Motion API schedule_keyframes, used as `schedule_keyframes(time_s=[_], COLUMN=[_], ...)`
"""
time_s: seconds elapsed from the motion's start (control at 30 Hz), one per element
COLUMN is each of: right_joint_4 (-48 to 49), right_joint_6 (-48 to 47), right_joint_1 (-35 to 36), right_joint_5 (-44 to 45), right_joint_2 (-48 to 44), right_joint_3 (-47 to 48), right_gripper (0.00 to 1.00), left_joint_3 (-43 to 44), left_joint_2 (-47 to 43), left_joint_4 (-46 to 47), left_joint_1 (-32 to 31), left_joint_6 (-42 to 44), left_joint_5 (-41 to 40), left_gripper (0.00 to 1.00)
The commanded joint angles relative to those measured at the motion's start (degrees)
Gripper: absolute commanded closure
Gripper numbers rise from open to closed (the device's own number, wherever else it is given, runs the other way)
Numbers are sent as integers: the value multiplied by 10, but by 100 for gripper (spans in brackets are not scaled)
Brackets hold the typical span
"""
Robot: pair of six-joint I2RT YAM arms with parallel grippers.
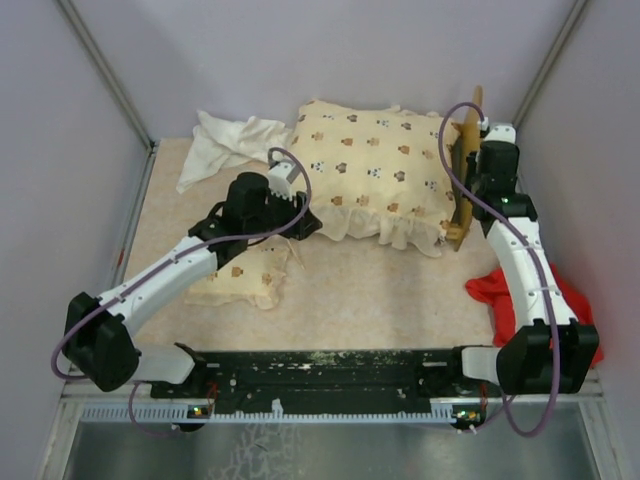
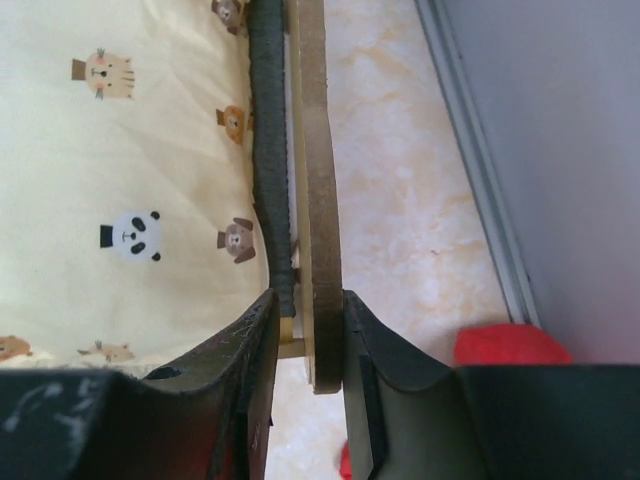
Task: Set up the pet bed
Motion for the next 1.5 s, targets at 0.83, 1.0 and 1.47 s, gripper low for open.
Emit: schedule_keyframes(time_s=[0.83, 1.0, 1.47], right_joint_4=[-125, -113, -98], right_joint_6=[96, 96, 103], right_joint_1=[72, 72, 71], right_joint_5=[-32, -43, -100], right_joint_2=[-197, -209, -239], right_joint_3=[-44, -50, -74], right_gripper=[40, 39, 43], left_joint_3=[-4, 46, 103], left_joint_2=[266, 328, 378], left_joint_4=[372, 383, 353], left_joint_1=[-200, -212, -217], left_joint_6=[-115, -128, -112], left_joint_5=[-30, -67, -106], left_gripper=[40, 39, 97])
